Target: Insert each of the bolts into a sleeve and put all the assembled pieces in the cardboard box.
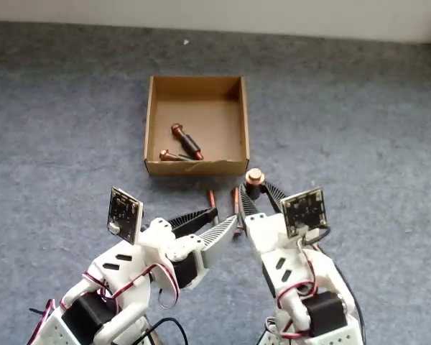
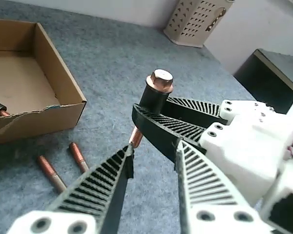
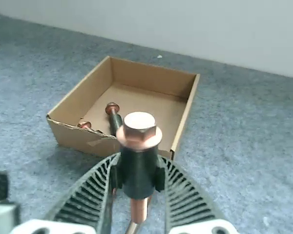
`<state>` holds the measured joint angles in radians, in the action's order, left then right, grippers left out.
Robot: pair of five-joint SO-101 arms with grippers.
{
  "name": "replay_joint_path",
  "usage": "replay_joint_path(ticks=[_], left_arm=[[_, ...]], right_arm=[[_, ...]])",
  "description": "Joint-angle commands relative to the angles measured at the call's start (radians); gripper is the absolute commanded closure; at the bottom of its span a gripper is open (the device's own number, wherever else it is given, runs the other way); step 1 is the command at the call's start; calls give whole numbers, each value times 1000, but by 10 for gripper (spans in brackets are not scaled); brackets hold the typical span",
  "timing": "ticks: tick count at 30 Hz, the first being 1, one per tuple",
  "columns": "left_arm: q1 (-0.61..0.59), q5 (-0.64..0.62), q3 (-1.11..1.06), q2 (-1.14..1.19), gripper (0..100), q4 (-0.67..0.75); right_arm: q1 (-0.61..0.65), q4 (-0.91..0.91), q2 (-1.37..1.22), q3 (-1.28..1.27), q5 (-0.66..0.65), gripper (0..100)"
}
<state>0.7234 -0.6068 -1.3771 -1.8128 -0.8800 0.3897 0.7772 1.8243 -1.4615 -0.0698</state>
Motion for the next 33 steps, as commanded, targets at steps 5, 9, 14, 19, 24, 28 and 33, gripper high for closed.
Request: replay_joint_path(ticks=[5, 9, 14, 19, 24, 28, 33], left_arm=[[-263, 112, -1, -4, 984, 97], [-409, 212, -41, -4, 994, 176], [-576, 311, -124, -4, 994, 173], [-659, 384, -266, -5, 994, 175], [-693, 410, -320, -4, 994, 141], [-694, 443, -320, -4, 994, 71], [-696, 471, -320, -5, 994, 57]], right_arm=[[-48, -134, 12, -96, 6, 992], [-48, -170, 12, -148, 6, 992], [-48, -200, 12, -165, 6, 993], [-61, -200, 12, -157, 5, 993], [-97, -200, 2, -124, 3, 992], [-96, -202, 1, -18, 3, 992], [-59, -323, -101, 110, 3, 992]])
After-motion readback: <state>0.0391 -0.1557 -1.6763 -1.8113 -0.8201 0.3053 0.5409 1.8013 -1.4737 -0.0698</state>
